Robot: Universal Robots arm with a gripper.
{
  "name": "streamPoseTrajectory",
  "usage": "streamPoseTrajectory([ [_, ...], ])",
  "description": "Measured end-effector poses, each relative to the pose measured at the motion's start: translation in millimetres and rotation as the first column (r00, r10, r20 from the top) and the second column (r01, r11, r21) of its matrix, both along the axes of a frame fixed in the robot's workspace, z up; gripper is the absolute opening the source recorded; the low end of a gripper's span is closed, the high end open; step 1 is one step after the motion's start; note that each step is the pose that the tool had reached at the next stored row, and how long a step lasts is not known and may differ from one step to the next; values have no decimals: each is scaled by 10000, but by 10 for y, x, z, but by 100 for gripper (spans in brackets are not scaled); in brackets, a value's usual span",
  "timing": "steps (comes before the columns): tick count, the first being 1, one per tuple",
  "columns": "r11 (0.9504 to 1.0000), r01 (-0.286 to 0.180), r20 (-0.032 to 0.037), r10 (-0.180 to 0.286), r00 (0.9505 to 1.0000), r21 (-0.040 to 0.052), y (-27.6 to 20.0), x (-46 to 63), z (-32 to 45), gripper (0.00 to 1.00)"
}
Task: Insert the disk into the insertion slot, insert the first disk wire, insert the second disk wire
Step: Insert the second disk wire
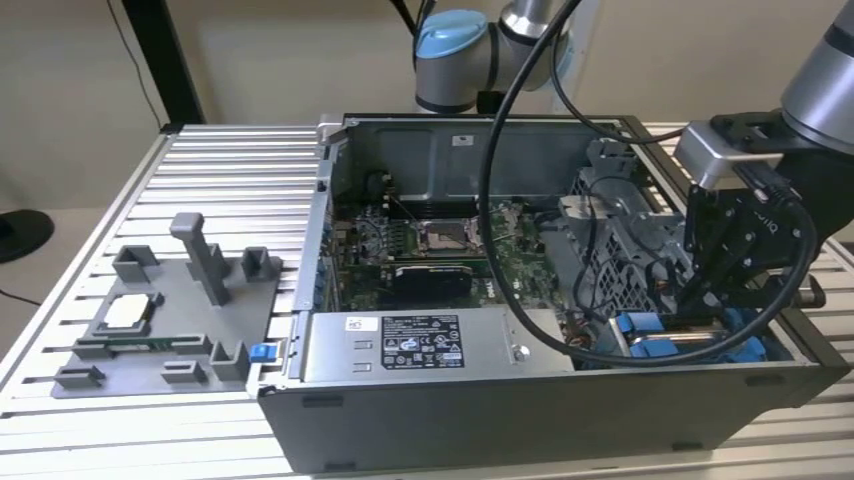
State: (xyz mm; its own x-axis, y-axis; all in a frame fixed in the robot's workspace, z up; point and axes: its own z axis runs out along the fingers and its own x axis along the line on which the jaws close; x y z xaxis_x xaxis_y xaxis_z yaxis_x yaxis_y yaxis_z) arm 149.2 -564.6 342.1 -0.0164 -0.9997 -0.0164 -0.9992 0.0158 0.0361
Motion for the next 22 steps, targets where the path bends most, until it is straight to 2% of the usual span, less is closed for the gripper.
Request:
streamPoseTrajectory([
  [9,10000,0,60,0,10000,-5,11,0,-21,0],
  [22,10000,0,65,0,10000,-12,17,0,-98,0],
])
